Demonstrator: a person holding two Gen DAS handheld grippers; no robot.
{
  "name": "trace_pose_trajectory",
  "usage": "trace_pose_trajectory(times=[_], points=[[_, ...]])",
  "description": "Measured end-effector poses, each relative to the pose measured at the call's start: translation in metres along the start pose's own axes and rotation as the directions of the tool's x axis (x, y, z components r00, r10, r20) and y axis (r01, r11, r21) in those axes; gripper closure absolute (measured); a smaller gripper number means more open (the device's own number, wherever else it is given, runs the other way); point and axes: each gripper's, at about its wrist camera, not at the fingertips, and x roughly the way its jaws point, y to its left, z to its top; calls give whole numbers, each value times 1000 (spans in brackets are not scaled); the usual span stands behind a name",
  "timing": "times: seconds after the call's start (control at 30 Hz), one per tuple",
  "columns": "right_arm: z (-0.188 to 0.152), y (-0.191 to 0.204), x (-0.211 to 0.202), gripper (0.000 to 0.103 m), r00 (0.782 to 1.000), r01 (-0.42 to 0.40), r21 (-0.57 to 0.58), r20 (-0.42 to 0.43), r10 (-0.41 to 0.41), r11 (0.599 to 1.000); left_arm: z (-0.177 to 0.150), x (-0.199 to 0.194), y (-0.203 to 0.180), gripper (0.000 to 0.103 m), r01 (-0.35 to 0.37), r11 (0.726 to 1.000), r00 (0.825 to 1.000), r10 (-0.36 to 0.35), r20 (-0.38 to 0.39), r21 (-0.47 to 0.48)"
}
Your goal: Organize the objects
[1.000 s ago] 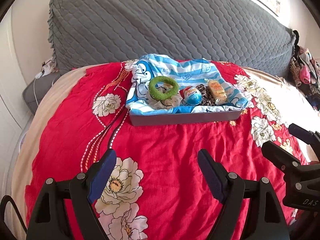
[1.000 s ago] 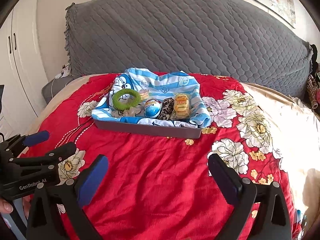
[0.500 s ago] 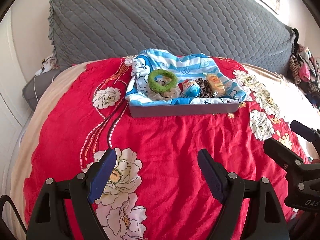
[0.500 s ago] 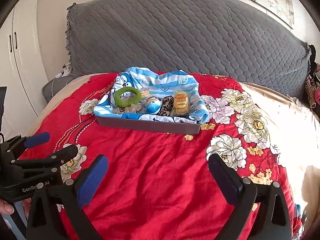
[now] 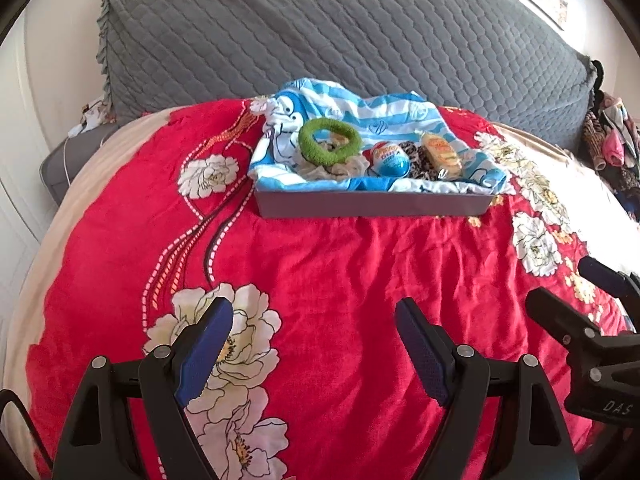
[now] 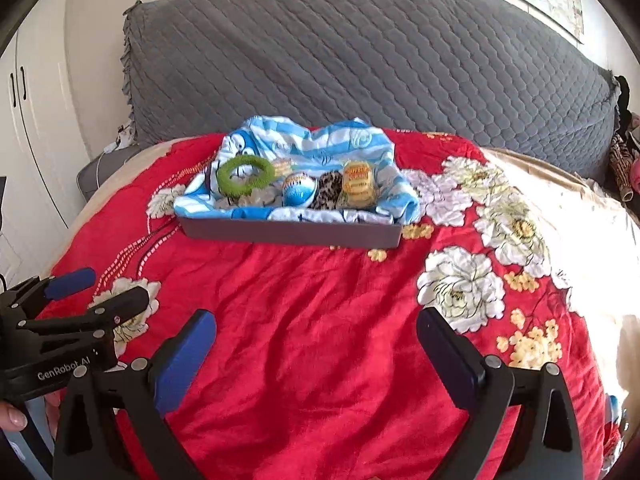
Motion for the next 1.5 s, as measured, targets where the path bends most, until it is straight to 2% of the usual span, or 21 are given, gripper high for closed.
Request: trace_pose_trajectory(times=[0.93,1.5], points=[[-13,-5,27,2,999,27,-5,-41,-27,1000,-7,29,-1,19,-14,1000,1000,14,-25,14],[-21,-4,34,2,999,27,-13,-33,-28,1000,-15,43,3,19,-26,1000,999,27,-32,14]])
